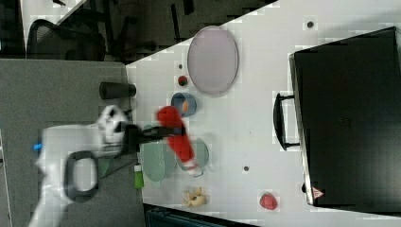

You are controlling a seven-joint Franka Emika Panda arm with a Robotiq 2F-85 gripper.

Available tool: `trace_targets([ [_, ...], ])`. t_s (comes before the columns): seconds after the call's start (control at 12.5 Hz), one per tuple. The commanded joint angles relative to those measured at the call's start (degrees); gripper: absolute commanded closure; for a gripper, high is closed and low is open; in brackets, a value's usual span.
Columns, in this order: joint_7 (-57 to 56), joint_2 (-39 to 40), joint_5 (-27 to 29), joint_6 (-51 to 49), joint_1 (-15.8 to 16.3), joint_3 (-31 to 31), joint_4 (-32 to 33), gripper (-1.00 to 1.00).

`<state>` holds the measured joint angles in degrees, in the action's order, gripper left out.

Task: Pick Ketchup from the table and place it in strainer.

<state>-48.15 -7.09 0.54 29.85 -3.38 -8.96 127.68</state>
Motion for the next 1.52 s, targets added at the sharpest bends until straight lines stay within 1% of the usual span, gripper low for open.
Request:
trace_targets([
  [0.08,5.78,1.72,4.04,-3.10,3.40,-7.01,-3.81,-0.26],
  [0.16,10.13,2.08,4.99,-2.97,4.16,-9.13,-4.48,-0.26],
  [0.4,26.98,4.53,5.14,-1.77,6.09,-15.70,-5.18,-0.26],
  [0.48,30.75,6.18,5.15,-0.42,6.63,-17.89,-5.20,-0.26],
  [0.64,36.97,10.75,5.15,5.97,7.51,-21.80,-5.22,-0.26],
  [0.8,41.80,16.34,5.13,15.63,8.19,-24.42,-5.23,-0.26],
  [1.04,44.50,25.56,5.02,27.09,9.55,-25.43,-5.32,-0.26],
  [1.12,44.51,28.46,4.97,29.31,9.92,-25.45,-5.38,-0.34],
  [1.28,44.51,33.53,4.77,33.22,10.86,-25.48,-6.14,-0.76],
  [1.36,44.54,34.85,4.76,34.89,11.11,-25.49,-7.00,-1.00],
  [1.52,46.36,33.87,4.75,34.37,11.17,-26.06,-8.22,-1.00],
])
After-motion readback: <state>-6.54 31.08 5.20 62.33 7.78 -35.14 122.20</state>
